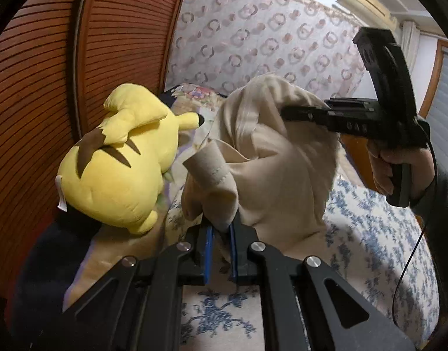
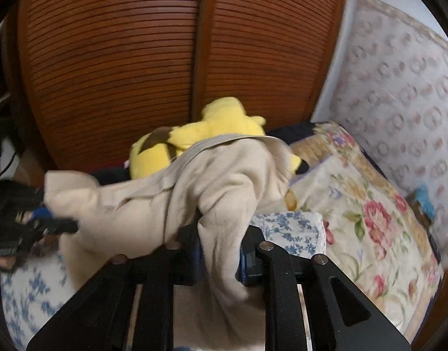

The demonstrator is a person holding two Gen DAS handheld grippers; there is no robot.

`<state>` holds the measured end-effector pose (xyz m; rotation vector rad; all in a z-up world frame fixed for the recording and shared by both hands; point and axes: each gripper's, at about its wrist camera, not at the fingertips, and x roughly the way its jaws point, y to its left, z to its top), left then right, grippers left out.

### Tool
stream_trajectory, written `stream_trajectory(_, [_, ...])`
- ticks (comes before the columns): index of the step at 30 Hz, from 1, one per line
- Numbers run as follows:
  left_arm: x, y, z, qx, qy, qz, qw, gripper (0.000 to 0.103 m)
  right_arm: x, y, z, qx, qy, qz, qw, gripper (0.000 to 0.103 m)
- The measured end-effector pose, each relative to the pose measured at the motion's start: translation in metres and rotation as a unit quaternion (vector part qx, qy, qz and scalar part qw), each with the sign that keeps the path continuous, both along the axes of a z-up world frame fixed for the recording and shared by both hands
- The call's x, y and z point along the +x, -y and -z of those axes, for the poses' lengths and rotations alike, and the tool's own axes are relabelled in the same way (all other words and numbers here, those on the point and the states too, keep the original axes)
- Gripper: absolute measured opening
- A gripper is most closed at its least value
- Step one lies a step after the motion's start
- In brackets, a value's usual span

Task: Fold small clothes
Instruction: 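Grasp the folded shirt with the left tool and carry it toward the yellow plush toy, then lower the folded shirt beside the plush toy and open the left tool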

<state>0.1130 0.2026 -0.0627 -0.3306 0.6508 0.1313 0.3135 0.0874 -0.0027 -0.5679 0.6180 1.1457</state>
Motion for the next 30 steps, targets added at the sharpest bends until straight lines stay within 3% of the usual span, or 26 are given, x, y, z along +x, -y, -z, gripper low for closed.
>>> stream_trajectory(1, [0.000, -0.001, 0.002, 0.001, -0.004, 0.000, 1.0000, 0.008, 0.004, 0.000, 0.001, 0.006, -0.002, 0.018, 1.000, 0.035])
stream_trajectory(3, [0.000, 0.000, 0.004, 0.009, -0.012, -0.001, 0.9999, 0.009, 0.012, 0.003, 0.002, 0.015, -0.012, 0.045, 0.999, 0.046])
stream_trajectory(6, [-0.004, 0.001, -0.002, 0.022, -0.005, -0.001, 0.9997, 0.012, 0.019, 0.012, 0.002, 0.025, -0.017, 0.069, 0.997, 0.046])
stream_trajectory(10, [-0.010, 0.003, -0.015, 0.039, 0.011, -0.001, 0.9992, 0.028, 0.018, 0.031, 0.000, 0.034, -0.018, 0.104, 0.994, 0.046])
stream_trajectory(13, [-0.011, 0.013, -0.025, 0.053, 0.018, 0.014, 0.9983, 0.045, 0.008, 0.055, -0.001, 0.046, -0.020, 0.133, 0.990, 0.046])
stream_trajectory(17, [-0.012, 0.035, -0.035, 0.066, 0.027, 0.042, 0.9965, 0.059, -0.012, 0.094, -0.005, 0.062, -0.016, 0.172, 0.983, 0.046])
stream_trajectory(21, [-0.010, 0.062, -0.044, 0.079, 0.032, 0.068, 0.9940, 0.059, -0.040, 0.135, -0.014, 0.084, -0.010, 0.205, 0.975, 0.046])
stream_trajectory(25, [-0.012, 0.092, -0.050, 0.096, 0.035, 0.079, 0.9916, 0.059, -0.072, 0.178, -0.023, 0.101, 0.000, 0.242, 0.965, 0.064])
stream_trajectory(30, [-0.017, 0.125, -0.058, 0.103, 0.041, 0.102, 0.9886, 0.059, -0.104, 0.222, -0.030, 0.117, 0.009, 0.280, 0.953, 0.079])
